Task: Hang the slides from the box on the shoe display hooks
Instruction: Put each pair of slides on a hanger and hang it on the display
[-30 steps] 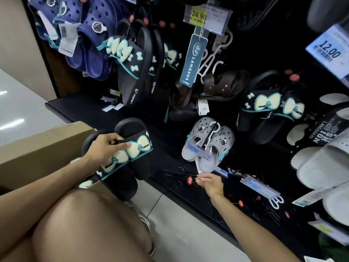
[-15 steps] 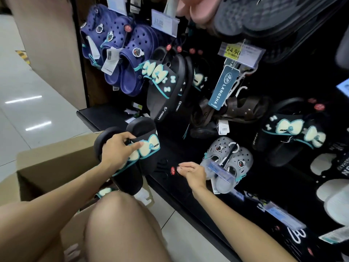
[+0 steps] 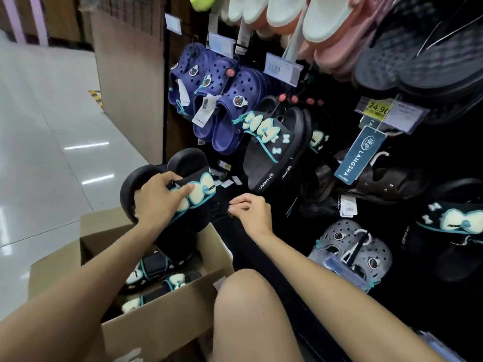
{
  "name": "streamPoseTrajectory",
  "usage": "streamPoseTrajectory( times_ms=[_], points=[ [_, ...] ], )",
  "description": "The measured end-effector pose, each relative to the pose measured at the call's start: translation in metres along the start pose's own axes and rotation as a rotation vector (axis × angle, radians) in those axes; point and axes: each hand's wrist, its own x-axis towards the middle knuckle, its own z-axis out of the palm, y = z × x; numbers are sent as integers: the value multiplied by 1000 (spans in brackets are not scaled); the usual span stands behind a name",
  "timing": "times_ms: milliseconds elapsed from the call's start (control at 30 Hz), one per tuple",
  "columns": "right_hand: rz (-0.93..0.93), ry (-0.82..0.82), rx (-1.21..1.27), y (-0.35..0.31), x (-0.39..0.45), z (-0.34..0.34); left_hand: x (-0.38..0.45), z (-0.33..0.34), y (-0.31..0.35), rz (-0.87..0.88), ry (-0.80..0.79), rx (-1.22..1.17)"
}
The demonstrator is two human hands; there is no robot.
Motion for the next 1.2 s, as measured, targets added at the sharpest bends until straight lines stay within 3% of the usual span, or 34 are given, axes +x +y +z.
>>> streamPoseTrajectory(
  times_ms=[300,667,933,1200],
  points=[
    [-105,-11,-194,-38,14,49,19,-33,-24,-63,91,32],
    [-155,-260,76,-36,19,77,29,-57,-58,-82,85,182],
    [-223,-315,120,-49,19,69,27,-41,-46,-141,75,56],
    [-276,-363,36,-48,18,66,30,-26,-50,-241,-66,-163]
  ],
)
